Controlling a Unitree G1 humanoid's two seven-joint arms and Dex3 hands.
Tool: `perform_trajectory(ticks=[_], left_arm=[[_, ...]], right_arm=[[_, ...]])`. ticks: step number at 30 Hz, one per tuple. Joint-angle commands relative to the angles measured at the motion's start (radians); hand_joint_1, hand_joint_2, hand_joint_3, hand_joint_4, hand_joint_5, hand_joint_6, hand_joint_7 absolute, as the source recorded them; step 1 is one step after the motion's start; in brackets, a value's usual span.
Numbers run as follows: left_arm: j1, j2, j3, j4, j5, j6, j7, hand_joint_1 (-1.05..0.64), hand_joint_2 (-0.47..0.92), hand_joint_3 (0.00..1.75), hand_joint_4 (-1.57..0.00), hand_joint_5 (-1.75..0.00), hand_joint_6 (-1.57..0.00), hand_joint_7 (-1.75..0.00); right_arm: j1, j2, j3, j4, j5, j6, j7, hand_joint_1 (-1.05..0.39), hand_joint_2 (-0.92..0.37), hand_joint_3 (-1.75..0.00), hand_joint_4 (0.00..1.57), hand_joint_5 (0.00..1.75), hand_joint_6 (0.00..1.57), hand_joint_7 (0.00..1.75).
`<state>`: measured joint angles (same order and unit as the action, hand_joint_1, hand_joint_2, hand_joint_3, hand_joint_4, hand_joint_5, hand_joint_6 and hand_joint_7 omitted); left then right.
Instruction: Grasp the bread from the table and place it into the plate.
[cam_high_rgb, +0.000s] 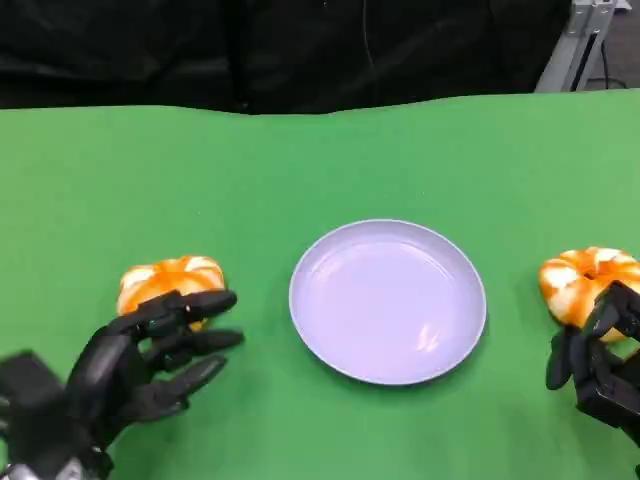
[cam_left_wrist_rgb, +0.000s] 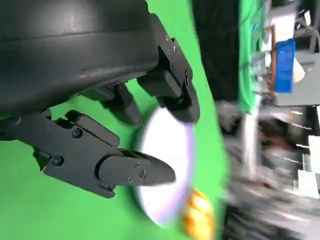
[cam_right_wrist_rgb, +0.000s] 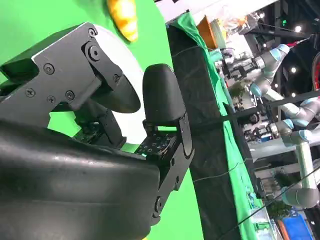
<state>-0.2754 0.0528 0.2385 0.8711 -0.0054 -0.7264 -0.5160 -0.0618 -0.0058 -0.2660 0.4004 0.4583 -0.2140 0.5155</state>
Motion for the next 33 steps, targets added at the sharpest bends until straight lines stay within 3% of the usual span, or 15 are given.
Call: perform_trajectory(ticks=[1,4,8,15,23,33], left_arm=[[0.058,0.104,-0.083,-0.083,0.442,-0.215,0.502,-0.78,0.92,0.26,-0.26,-0.03,-0.37,0.00],[0.046,0.200,-0.177,-0.280,0.811,-0.022,0.841,-0.87,0.92,0.23,-0.18,-0.01,-0.28,0.00],[0.009,0.259,-0.254,-0.363,0.989,0.147,0.960,-0.93,0.92,0.12,-0.10,0.00,-0.21,0.00],[-0.166,0.306,-0.424,-0.279,1.062,0.402,0.903,-1.01,0.92,0.03,-0.06,-0.01,-0.13,0.00],[-0.385,0.283,-0.570,0.039,0.958,0.444,0.789,-0.98,0.89,0.00,-0.05,-0.01,-0.12,0.00],[-0.456,0.270,-0.646,0.193,0.820,0.415,0.659,-1.05,0.92,0.02,-0.11,-0.03,-0.15,-0.01]], right_arm=[[-0.017,-0.023,-0.021,0.004,0.012,-0.006,0.003,-0.03,-0.42,-1.46,0.93,1.75,0.76,1.72],[-0.026,-0.025,-0.022,0.013,0.013,-0.004,0.002,-0.03,-0.42,-1.46,0.93,1.75,0.76,1.72],[-0.034,-0.023,-0.021,0.021,0.009,-0.008,-0.001,-0.03,-0.43,-1.46,0.94,1.75,0.76,1.72],[-0.041,-0.019,-0.025,0.034,0.012,-0.013,0.011,-0.04,-0.43,-1.45,0.94,1.75,0.76,1.72],[-0.032,-0.011,-0.025,0.019,0.004,-0.016,0.001,-0.03,-0.43,-1.45,0.94,1.75,0.77,1.71],[-0.027,-0.011,-0.022,0.010,0.002,-0.016,0.000,-0.02,-0.44,-1.45,0.93,1.75,0.76,1.71]])
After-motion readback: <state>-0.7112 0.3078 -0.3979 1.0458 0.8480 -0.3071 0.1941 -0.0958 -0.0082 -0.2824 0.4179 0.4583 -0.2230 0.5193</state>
